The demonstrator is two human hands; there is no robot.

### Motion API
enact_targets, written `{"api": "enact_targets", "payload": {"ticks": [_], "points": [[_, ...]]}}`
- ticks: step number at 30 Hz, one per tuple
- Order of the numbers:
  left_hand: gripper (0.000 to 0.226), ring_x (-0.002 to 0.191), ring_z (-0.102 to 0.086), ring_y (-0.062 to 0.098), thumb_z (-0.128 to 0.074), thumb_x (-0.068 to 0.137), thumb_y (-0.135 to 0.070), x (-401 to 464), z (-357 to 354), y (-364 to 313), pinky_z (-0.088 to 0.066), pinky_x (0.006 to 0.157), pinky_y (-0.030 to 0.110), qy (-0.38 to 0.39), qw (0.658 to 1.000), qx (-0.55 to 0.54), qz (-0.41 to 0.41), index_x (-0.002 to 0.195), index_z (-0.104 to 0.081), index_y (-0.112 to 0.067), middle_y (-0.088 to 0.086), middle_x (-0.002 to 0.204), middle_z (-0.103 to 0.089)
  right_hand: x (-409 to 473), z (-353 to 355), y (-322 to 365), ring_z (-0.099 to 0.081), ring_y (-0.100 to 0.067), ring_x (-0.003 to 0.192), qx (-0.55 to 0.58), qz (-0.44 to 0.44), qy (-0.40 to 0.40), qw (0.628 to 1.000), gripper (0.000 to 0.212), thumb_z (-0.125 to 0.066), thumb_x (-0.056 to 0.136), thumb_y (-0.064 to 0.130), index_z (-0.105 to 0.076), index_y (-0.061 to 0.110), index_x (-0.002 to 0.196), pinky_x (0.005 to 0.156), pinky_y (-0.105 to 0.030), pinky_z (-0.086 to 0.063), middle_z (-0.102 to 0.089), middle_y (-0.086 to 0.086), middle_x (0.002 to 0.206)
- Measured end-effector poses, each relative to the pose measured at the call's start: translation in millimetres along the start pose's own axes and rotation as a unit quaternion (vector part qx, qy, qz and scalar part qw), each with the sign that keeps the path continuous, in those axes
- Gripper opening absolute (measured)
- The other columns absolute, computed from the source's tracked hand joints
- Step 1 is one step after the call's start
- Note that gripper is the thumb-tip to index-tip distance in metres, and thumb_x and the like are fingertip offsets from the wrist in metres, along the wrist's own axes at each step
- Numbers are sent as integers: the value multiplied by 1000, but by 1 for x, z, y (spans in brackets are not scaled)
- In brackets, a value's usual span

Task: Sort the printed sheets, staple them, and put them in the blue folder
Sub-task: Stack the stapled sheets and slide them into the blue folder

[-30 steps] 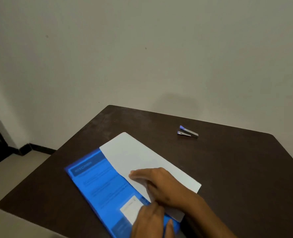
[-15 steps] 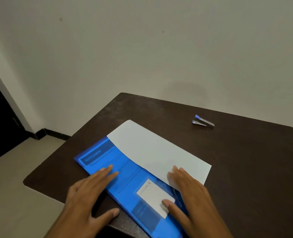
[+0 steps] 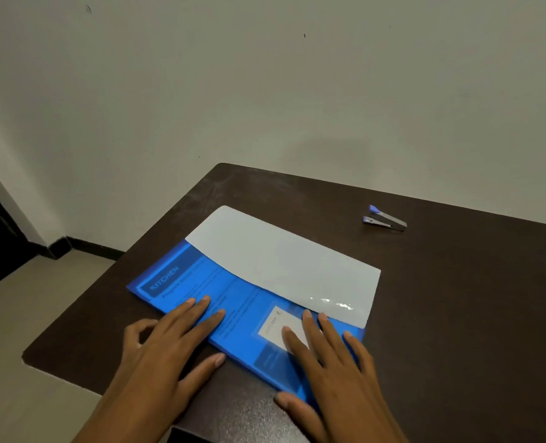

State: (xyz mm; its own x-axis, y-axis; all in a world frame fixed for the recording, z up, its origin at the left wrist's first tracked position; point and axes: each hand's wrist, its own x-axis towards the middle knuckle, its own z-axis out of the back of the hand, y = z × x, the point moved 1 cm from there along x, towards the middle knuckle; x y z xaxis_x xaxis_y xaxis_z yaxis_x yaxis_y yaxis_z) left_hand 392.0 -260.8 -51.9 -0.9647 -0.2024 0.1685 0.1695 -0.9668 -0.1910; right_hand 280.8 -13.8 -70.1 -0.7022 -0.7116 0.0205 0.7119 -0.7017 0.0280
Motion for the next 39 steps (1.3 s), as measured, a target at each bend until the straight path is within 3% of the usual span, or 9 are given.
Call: {"api": "enact_targets", "payload": {"ticks": [3,7,9,11,13,29,32,36,39], "points": [[70,148,-26,-3,-18,97,-77,25,1,13,-33,106,39,26,999,8,21,154,-45,-47,-15,162,-44,25,10,-5,-54,-26,142,23,-41,6,999,74,-8,104,71,-57,38,148,111,-41,-27,-55,-2,156],[86,156,8,-3,8,82,-78,66,-2,18,-6,121,33,75,997,22,19,163,-1,-51,-18,174,3,65,19,-14,5,-19,163,48,-38,-1,998,95,26,82,79,-7,46,165,128,-37,7,2,4,177],[87,160,6,4,5,84,-79,91,2,16,-4,127,40,93,995,25,22,165,3,-46,-14,175,5,86,23,-21,13,-19,162,60,-48,-3,997,80,12,93,76,-1,44,166,127,-41,10,8,3,176],[76,161,3,8,-14,100,-75,118,2,17,-5,129,45,101,994,29,21,166,1,-42,-10,176,2,107,22,-30,11,-19,162,77,-61,-3,995,62,-12,108,62,-4,43,166,128,-43,10,6,2,176],[68,162,1,10,-25,107,-63,143,-2,18,-5,130,47,96,995,29,18,167,-2,-39,-8,176,-1,125,22,-38,9,-20,163,78,-67,-11,995,60,-19,110,57,-7,42,166,129,-44,8,4,0,177],[61,163,3,15,-25,111,-53,242,-32,19,-3,128,64,78,995,-39,38,168,-9,-36,-4,177,-1,217,17,-88,0,-24,163,101,-126,-80,984,51,-29,114,44,-26,37,164,130,-47,-2,-12,-6,176],[61,163,4,18,-24,112,-51,239,-35,16,-3,127,64,63,997,-17,44,168,-6,-34,-3,177,1,208,16,-89,-6,-20,163,132,-109,-132,976,55,-39,110,49,-33,34,162,130,-44,-5,-19,-2,174],[69,163,-3,19,-42,108,-24,243,-26,3,-2,127,57,-2,1000,-3,18,169,-7,-28,0,177,-3,187,24,-124,-48,-16,139,243,-156,-293,912,48,-68,100,38,-57,25,145,120,-40,-33,-59,3,146],[74,160,-18,17,-53,100,-12,259,-17,-22,-6,126,49,-63,997,-51,-19,167,-22,-26,1,174,-20,170,27,-178,-54,-25,123,272,-268,-370,847,43,-72,94,13,-63,16,136,106,-39,-45,-65,-5,129]]}}
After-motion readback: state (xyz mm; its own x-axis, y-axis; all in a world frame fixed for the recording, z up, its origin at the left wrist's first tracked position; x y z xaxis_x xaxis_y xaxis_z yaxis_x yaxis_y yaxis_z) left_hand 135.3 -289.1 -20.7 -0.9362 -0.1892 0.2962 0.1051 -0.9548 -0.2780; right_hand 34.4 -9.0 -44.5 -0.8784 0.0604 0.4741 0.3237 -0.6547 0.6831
